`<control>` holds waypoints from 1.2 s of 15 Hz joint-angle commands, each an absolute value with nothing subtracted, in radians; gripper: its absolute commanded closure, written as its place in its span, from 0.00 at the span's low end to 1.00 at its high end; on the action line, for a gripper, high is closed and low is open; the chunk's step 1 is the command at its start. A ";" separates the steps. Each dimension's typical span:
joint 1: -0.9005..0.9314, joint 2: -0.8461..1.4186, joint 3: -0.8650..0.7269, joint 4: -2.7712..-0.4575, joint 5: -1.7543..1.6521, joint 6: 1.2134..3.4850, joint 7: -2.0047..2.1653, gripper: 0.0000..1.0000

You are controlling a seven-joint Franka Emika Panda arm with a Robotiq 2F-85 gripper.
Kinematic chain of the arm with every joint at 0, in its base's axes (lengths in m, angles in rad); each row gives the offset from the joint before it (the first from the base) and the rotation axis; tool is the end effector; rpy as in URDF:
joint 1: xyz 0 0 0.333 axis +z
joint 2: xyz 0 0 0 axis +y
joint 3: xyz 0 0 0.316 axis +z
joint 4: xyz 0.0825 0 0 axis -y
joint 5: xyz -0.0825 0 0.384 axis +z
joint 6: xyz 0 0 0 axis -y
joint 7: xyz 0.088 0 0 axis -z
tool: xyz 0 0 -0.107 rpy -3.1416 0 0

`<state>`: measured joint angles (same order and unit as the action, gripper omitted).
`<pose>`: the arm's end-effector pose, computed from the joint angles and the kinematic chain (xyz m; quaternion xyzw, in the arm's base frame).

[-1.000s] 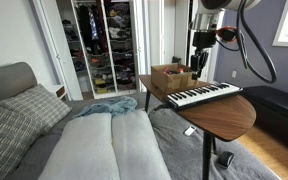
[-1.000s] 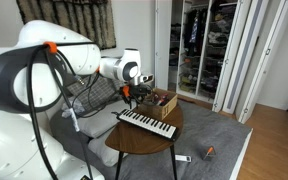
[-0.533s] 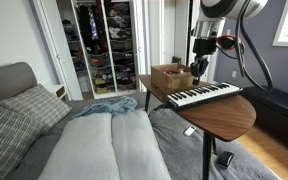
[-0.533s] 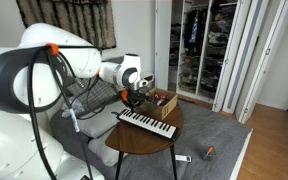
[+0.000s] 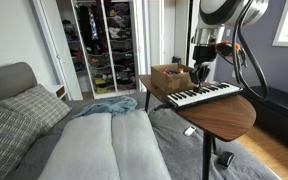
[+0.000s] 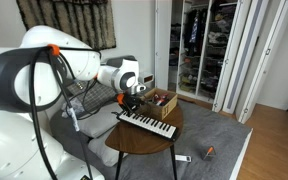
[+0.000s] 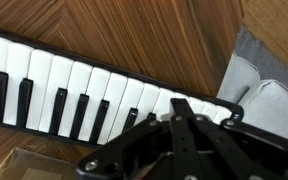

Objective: Press the leftmost c key on the keyboard

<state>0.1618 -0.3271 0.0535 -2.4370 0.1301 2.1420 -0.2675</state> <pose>0.4287 0.0998 0.4283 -0.9777 -0.2041 -0.0174 0.0462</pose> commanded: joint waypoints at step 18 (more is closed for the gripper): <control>0.159 -0.305 0.073 -2.459 0.141 2.150 -0.187 0.99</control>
<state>0.1618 -0.3048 0.0702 -2.4601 0.1406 2.1520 -0.1868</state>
